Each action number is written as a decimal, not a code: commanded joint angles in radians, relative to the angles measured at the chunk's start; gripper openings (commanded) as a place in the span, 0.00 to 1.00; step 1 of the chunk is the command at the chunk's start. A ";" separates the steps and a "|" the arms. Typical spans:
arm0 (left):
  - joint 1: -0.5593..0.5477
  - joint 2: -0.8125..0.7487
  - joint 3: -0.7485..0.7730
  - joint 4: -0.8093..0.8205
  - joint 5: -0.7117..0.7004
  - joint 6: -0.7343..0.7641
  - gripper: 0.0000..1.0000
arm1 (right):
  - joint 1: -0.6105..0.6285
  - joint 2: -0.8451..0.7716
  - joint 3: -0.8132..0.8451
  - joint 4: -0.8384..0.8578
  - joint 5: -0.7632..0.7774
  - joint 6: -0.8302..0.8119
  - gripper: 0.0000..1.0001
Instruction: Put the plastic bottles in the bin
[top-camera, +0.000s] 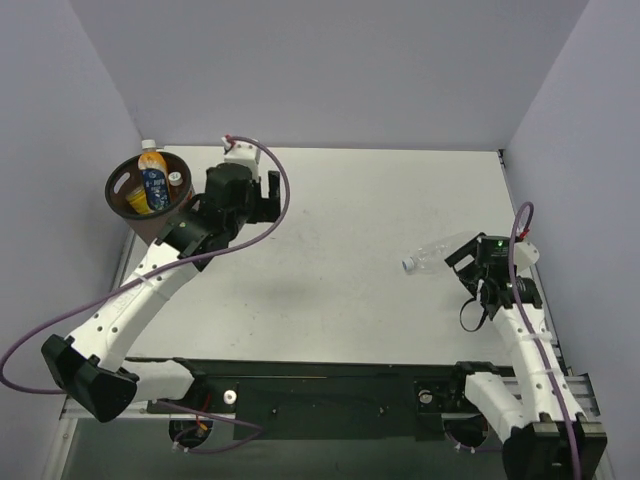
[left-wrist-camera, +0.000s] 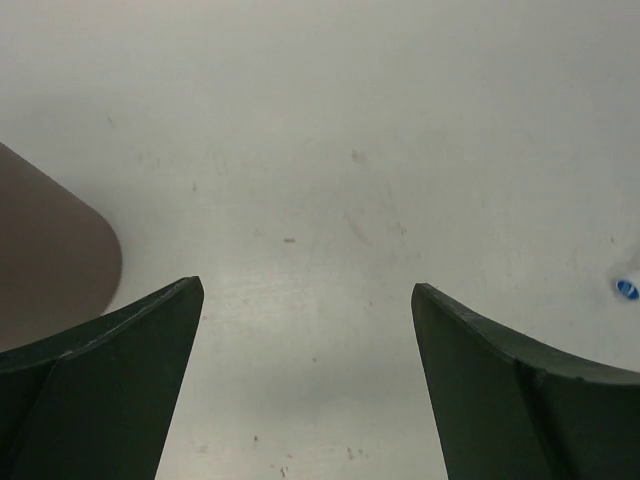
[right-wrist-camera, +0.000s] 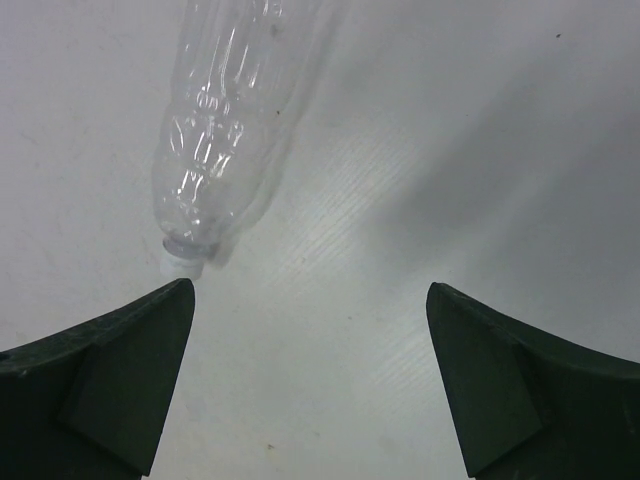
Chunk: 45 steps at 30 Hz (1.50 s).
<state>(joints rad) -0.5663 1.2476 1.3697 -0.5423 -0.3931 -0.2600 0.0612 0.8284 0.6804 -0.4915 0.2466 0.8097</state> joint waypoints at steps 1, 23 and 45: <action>-0.075 0.013 -0.035 -0.139 0.026 -0.110 0.97 | -0.180 0.167 0.011 0.175 -0.292 0.062 0.93; -0.078 -0.004 -0.219 -0.107 0.146 -0.246 0.97 | -0.066 0.692 0.090 0.536 -0.326 0.166 0.82; 0.126 0.116 -0.104 -0.072 0.486 -0.445 0.97 | 0.284 0.348 0.162 0.251 -0.647 -0.290 0.51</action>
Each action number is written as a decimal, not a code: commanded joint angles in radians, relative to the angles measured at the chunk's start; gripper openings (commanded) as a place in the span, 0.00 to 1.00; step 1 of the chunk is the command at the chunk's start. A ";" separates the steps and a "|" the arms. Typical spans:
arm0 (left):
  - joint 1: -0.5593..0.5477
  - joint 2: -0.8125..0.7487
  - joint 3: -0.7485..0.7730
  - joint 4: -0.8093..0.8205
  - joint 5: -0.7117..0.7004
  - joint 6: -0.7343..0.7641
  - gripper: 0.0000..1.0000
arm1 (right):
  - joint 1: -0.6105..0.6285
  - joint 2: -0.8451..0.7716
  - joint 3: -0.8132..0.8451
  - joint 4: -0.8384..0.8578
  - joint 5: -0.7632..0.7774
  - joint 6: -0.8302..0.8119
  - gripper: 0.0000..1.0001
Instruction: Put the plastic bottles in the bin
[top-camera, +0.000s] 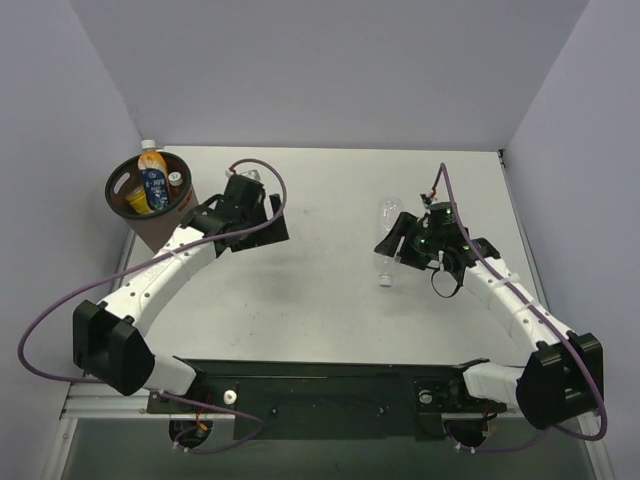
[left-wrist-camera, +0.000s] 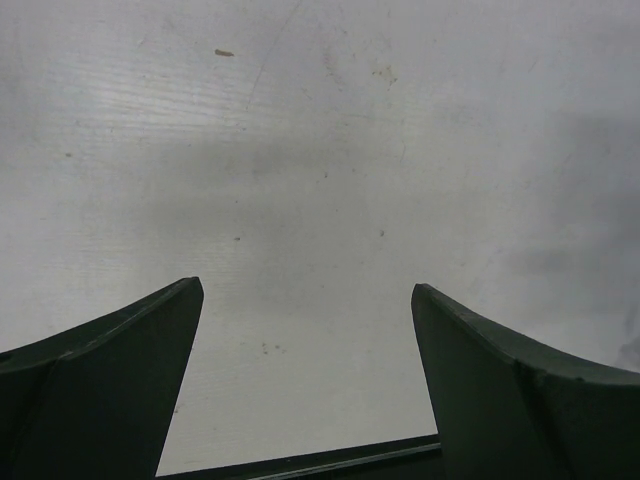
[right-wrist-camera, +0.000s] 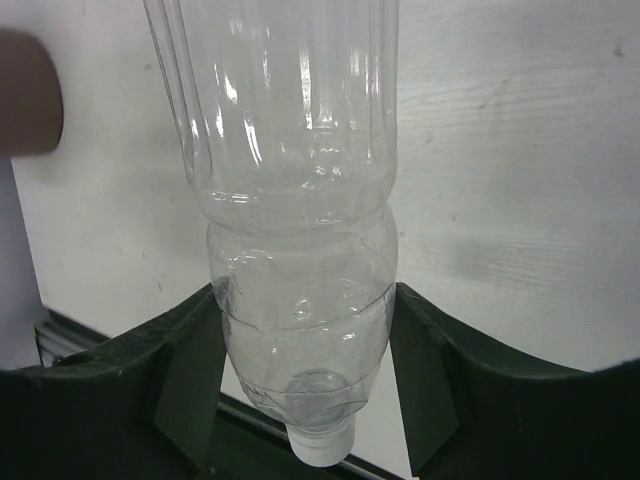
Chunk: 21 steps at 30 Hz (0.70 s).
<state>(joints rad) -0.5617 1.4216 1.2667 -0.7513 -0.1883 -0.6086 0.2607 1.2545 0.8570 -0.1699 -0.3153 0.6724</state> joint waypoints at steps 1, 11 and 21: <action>0.146 -0.088 -0.038 0.215 0.359 -0.109 0.97 | 0.121 -0.099 -0.024 -0.078 -0.087 -0.180 0.50; 0.069 -0.148 -0.144 0.509 0.618 -0.207 0.97 | 0.348 -0.135 -0.018 -0.060 -0.054 -0.155 0.49; -0.023 -0.188 -0.317 0.725 0.543 -0.327 0.97 | 0.417 -0.073 0.046 -0.029 -0.012 -0.129 0.49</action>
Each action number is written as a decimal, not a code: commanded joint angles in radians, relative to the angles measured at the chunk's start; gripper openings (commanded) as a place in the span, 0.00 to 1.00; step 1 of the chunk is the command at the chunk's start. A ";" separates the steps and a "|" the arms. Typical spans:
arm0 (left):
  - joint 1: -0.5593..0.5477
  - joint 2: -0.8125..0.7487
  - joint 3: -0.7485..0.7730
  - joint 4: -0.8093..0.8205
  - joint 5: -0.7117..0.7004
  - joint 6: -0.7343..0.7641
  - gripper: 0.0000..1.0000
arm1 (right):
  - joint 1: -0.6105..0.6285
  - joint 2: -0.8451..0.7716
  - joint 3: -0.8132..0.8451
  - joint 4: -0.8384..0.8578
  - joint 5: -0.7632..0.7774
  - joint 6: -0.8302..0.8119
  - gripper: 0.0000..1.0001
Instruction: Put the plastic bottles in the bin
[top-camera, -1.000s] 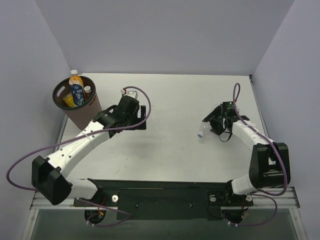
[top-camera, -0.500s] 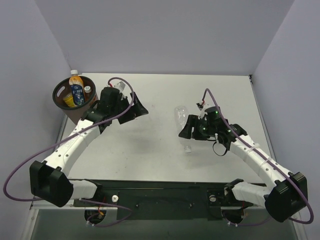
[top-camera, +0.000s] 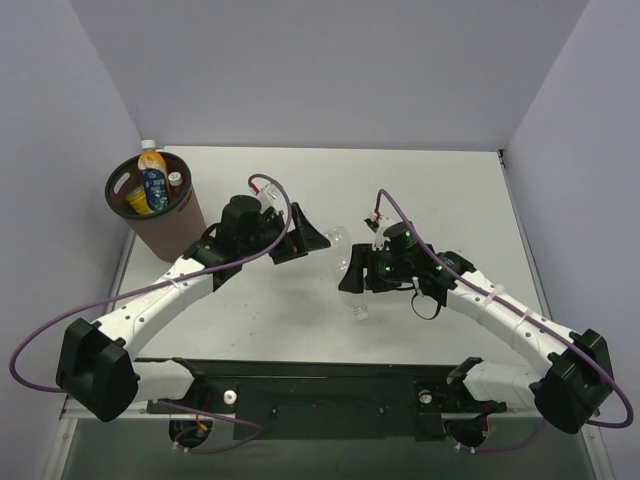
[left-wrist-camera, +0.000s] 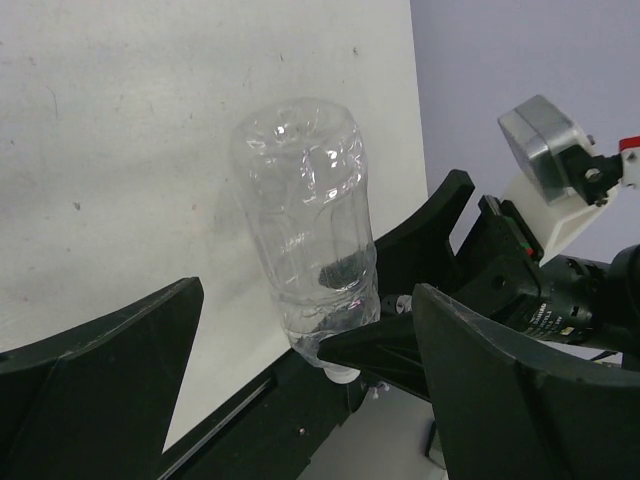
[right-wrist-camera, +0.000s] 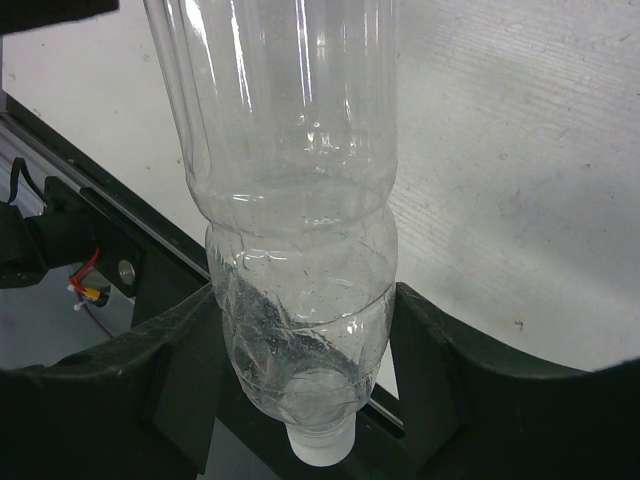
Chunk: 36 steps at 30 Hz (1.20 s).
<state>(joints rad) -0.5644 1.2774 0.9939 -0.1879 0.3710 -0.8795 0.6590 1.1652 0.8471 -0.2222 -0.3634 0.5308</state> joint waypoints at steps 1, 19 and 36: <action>-0.025 -0.044 -0.049 0.162 -0.023 -0.059 0.97 | 0.024 0.017 0.064 0.017 0.038 0.012 0.49; -0.083 0.046 -0.109 0.306 -0.147 -0.141 0.97 | 0.097 0.019 0.084 0.015 0.052 0.014 0.48; -0.089 -0.018 -0.113 0.248 -0.234 -0.147 0.40 | 0.105 0.031 0.098 -0.003 0.037 0.031 0.88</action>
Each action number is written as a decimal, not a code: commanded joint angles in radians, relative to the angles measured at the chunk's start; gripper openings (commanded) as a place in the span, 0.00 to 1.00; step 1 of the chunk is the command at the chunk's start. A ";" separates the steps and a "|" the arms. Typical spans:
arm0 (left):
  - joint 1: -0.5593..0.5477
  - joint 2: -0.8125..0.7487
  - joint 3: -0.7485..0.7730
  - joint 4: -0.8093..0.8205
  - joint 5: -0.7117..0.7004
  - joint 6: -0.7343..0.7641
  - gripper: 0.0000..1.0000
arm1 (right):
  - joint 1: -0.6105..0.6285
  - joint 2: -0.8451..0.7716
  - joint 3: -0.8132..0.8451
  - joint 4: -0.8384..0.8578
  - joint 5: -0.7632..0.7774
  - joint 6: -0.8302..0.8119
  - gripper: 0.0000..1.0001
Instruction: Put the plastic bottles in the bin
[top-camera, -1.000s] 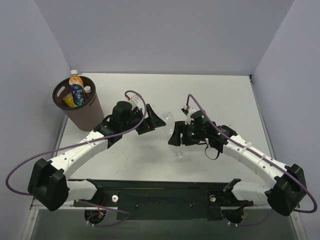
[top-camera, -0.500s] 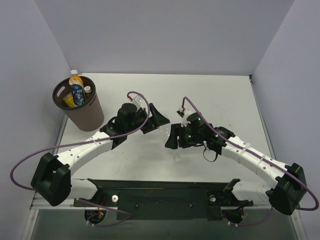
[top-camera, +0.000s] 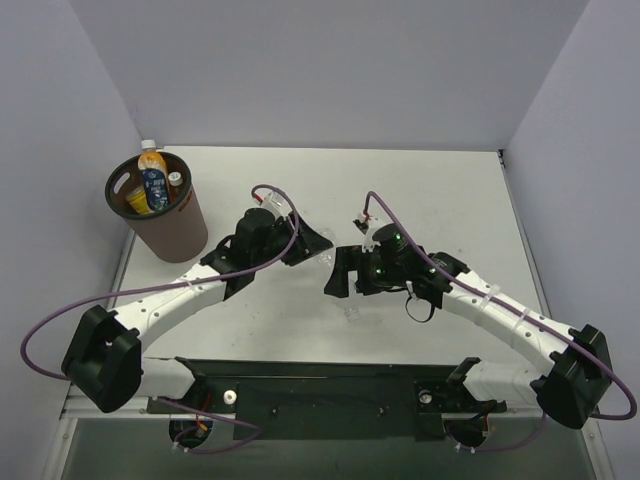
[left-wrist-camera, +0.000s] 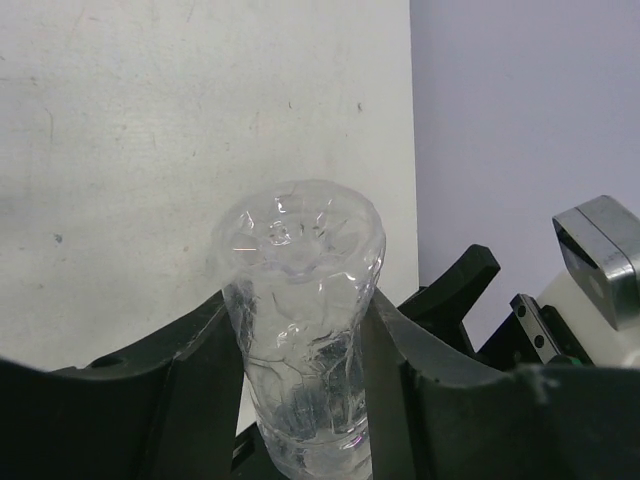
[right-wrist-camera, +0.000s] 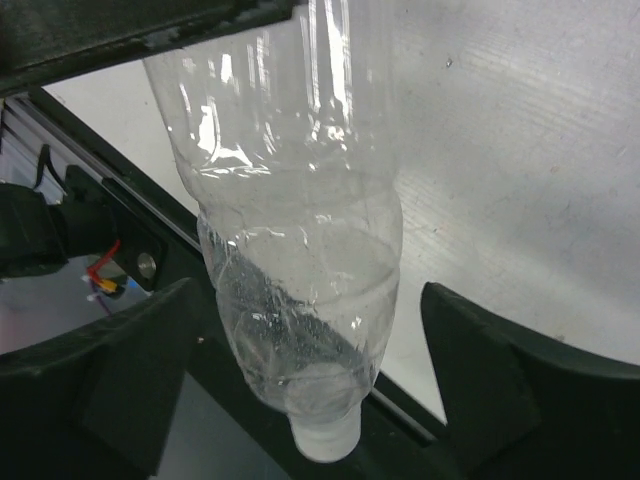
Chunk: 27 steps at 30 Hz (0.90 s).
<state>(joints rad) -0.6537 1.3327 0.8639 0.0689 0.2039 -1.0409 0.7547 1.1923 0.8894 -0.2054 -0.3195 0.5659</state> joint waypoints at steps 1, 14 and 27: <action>0.000 -0.081 0.020 -0.021 -0.076 0.021 0.40 | 0.008 0.003 0.074 -0.049 -0.003 -0.009 0.95; 0.045 -0.253 0.443 -0.405 -0.337 0.497 0.31 | -0.159 -0.434 0.126 -0.095 0.305 0.000 1.00; 0.147 -0.265 0.725 -0.269 -1.122 1.246 0.00 | -0.204 -0.528 0.003 -0.157 0.468 0.080 1.00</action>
<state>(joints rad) -0.5518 1.0286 1.6211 -0.3267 -0.6331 -0.1169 0.5556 0.6605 0.8978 -0.3614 0.0952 0.6216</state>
